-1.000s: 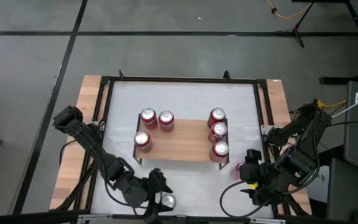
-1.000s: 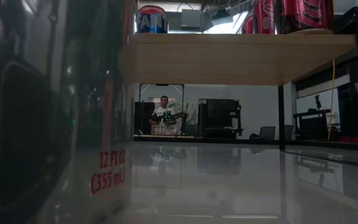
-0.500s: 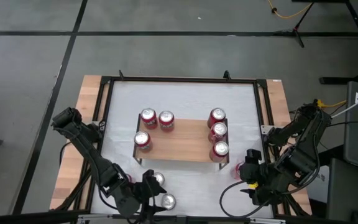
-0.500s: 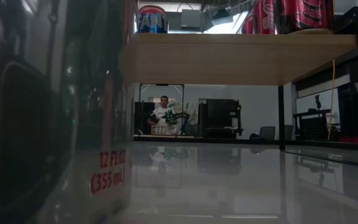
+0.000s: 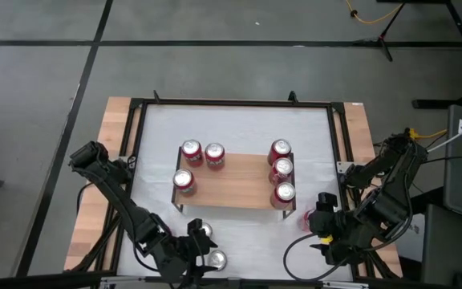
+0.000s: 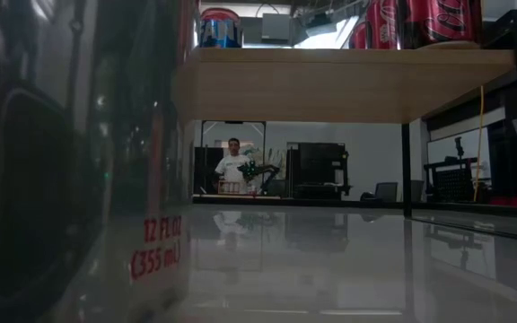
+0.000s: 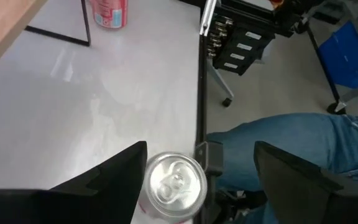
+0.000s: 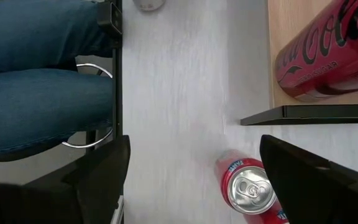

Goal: Place canned beverage on shelf
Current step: Put the silver soda can on the shelf

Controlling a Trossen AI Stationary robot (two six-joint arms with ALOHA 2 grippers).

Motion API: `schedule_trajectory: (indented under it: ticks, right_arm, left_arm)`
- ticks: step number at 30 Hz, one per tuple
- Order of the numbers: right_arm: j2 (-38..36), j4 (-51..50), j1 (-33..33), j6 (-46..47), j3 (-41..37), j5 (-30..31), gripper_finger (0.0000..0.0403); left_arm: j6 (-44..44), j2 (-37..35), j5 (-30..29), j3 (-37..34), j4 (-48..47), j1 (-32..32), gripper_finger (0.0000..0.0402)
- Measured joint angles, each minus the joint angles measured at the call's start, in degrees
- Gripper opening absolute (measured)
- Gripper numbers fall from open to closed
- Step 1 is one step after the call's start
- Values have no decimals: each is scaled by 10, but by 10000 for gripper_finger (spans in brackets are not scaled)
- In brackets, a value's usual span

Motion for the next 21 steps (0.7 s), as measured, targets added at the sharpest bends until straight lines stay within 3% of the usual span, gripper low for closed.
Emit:
schedule_trajectory:
  ticks: [16,21]
  right_arm:
    - [0,0,0,0,0,0,347]
    - [0,0,0,0,0,0,347]
  left_arm:
    - [7,-1,13,0,2,10,290]
    - [7,7,13,0,1,10,322]
